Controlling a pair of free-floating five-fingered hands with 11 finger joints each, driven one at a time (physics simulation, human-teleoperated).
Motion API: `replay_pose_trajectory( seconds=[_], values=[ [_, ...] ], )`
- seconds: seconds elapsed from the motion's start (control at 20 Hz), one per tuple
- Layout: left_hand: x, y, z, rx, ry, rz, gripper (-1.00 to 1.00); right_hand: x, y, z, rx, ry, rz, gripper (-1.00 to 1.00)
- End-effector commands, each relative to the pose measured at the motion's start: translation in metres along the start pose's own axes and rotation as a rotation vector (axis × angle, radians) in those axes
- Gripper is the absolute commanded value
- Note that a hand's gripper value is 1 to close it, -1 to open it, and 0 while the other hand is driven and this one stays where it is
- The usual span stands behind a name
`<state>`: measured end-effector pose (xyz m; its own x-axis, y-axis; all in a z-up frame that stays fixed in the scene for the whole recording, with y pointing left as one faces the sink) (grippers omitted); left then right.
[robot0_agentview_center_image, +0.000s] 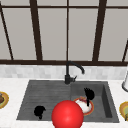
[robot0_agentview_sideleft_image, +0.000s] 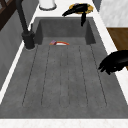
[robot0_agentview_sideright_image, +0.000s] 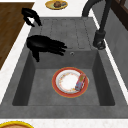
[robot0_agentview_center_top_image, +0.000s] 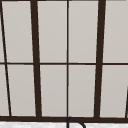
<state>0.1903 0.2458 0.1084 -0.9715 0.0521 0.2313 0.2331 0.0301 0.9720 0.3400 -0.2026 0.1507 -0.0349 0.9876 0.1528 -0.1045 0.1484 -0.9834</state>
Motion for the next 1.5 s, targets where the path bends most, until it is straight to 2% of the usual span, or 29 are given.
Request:
replay_pose_trajectory(
  seconds=[0.0, 0.25, 0.55, 0.75, 1.05, 1.3, 1.45],
  values=[
    [0.000, 0.000, 0.000, 0.000, 0.000, 0.000, 0.00, 0.011, -0.001, -0.028, -0.059, -0.007, 0.024, -1.00],
    [0.000, 0.000, 0.000, 0.000, 0.000, 0.000, 0.00, 0.021, -0.004, -0.063, -0.147, 0.004, 0.040, -1.00],
    [0.000, 0.000, 0.000, 0.000, 0.000, 0.000, 0.00, 0.040, -0.005, -0.108, -0.205, -0.006, 0.059, -1.00],
    [0.000, 0.000, 0.000, 0.000, 0.000, 0.000, 0.00, 0.051, -0.008, -0.143, -0.193, 0.011, 0.064, -1.00],
    [0.000, 0.000, 0.000, 0.000, 0.000, 0.000, 0.00, 0.066, -0.010, -0.193, -0.183, 0.030, 0.031, -1.00],
    [0.000, 0.000, 0.000, 0.000, 0.000, 0.000, 0.00, 0.080, 0.003, -0.229, -0.121, 0.037, 0.025, -1.00],
    [0.000, 0.000, 0.000, 0.000, 0.000, 0.000, 0.00, 0.087, 0.007, -0.252, -0.113, 0.039, 0.024, -1.00]
  ],
)
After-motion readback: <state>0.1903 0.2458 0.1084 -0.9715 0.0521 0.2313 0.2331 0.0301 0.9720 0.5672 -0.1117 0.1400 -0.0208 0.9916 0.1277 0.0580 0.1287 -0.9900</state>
